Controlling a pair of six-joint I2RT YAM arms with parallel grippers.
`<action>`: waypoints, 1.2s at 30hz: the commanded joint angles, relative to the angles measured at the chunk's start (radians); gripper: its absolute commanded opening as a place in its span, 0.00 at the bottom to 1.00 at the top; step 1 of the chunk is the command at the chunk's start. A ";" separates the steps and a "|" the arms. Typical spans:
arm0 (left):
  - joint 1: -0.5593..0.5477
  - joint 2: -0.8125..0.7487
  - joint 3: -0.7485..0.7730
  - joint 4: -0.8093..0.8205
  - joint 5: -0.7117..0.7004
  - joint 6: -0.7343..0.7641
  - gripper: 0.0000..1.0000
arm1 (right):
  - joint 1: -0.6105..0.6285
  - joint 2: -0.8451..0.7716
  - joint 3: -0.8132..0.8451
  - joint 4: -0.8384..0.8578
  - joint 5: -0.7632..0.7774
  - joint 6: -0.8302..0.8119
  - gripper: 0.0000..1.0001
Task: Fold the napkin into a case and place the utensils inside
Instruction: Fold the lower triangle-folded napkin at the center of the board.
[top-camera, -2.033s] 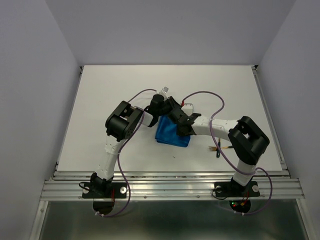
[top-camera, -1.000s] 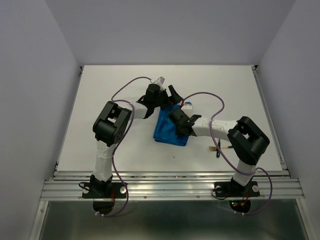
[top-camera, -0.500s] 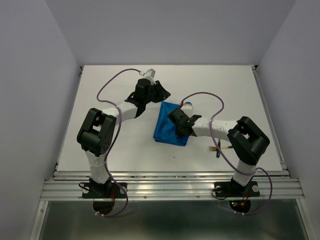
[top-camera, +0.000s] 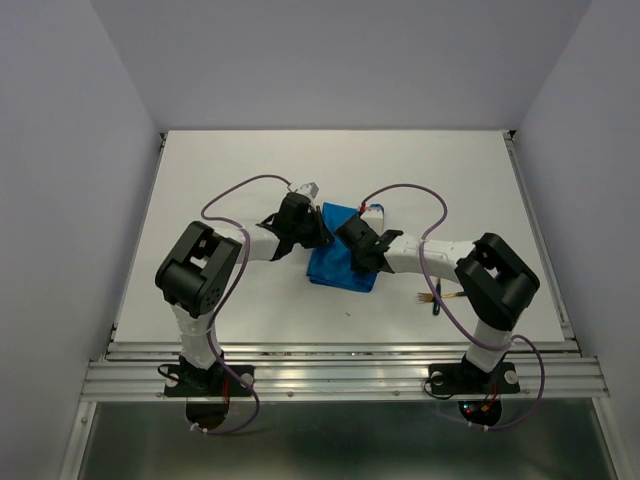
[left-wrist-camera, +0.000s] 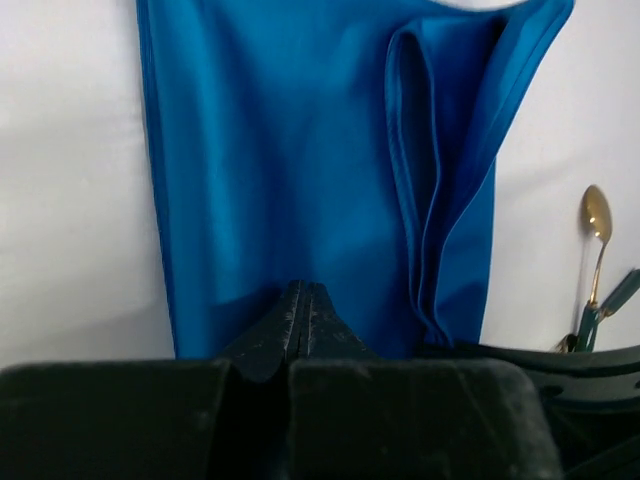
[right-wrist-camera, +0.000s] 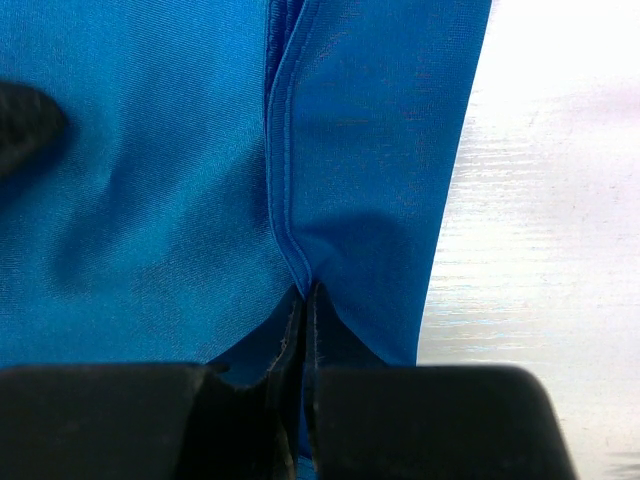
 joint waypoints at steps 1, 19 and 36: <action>-0.028 -0.081 -0.053 0.005 -0.033 0.020 0.00 | 0.009 0.003 -0.030 -0.016 -0.007 -0.015 0.01; -0.129 -0.071 -0.152 0.047 -0.064 -0.037 0.00 | 0.009 -0.023 -0.042 -0.022 0.009 -0.084 0.01; -0.180 -0.153 -0.217 0.001 -0.193 -0.106 0.00 | 0.009 -0.118 -0.056 -0.103 -0.020 -0.167 0.01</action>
